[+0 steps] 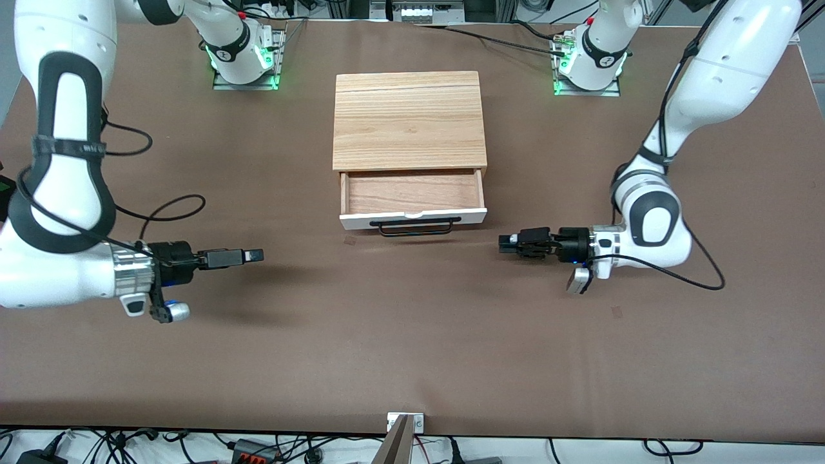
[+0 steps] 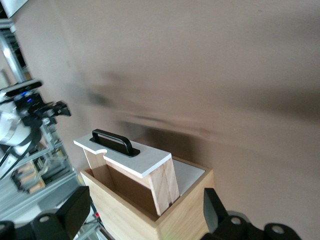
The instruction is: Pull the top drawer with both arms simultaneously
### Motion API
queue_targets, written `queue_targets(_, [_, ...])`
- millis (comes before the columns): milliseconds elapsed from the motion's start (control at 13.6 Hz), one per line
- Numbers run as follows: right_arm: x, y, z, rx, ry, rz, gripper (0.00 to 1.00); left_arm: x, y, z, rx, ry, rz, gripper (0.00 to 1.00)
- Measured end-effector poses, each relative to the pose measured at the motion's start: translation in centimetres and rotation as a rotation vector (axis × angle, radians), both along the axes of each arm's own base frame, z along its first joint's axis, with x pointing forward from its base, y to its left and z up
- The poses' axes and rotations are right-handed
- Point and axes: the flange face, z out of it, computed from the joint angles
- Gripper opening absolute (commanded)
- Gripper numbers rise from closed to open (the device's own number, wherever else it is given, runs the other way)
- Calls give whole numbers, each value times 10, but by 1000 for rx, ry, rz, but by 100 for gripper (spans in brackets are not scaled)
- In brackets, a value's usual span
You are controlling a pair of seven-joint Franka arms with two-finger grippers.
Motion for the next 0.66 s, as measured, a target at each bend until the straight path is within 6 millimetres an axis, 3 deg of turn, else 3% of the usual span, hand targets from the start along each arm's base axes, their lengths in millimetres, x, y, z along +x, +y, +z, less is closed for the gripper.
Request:
queue_targets(295, [-7, -11, 28, -208, 23, 8, 100, 3, 32, 64, 255, 38, -65, 61])
queue_targets(516, [-16, -46, 59, -413, -17, 13, 100, -5, 37, 110, 434, 50, -104, 65])
queue_targets(664, [-29, -66, 91, -558, -57, 23, 100, -10, 44, 128, 492, 42, -128, 69])
